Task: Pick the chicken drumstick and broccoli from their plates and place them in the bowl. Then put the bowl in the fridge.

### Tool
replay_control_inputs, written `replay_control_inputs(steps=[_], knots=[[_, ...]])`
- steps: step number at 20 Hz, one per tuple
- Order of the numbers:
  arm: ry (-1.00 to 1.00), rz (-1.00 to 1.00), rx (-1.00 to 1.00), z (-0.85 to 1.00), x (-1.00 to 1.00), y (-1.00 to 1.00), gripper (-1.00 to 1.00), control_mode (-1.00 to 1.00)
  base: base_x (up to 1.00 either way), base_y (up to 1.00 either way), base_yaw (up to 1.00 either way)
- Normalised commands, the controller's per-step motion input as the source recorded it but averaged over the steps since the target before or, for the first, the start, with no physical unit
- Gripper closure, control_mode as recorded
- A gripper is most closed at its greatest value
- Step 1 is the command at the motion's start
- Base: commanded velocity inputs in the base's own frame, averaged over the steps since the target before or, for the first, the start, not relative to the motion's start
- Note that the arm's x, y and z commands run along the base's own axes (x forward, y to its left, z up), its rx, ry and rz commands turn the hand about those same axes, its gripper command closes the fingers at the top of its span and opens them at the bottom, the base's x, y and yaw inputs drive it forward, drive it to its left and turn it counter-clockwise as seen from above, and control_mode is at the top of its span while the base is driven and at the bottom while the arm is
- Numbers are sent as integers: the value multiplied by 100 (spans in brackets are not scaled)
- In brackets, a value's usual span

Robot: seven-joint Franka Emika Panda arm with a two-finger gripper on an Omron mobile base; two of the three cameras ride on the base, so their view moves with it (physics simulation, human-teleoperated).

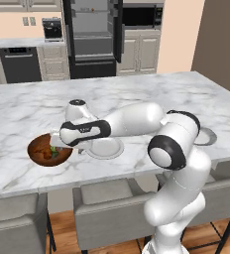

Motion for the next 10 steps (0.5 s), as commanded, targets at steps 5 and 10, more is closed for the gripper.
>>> replay_control_inputs(steps=[5,10], knots=[[-8,-7,0,-17,17,4,-100,-100,0,0,0],[-3,-8,0,-12,25,8,-100,-100,0,0,0]])
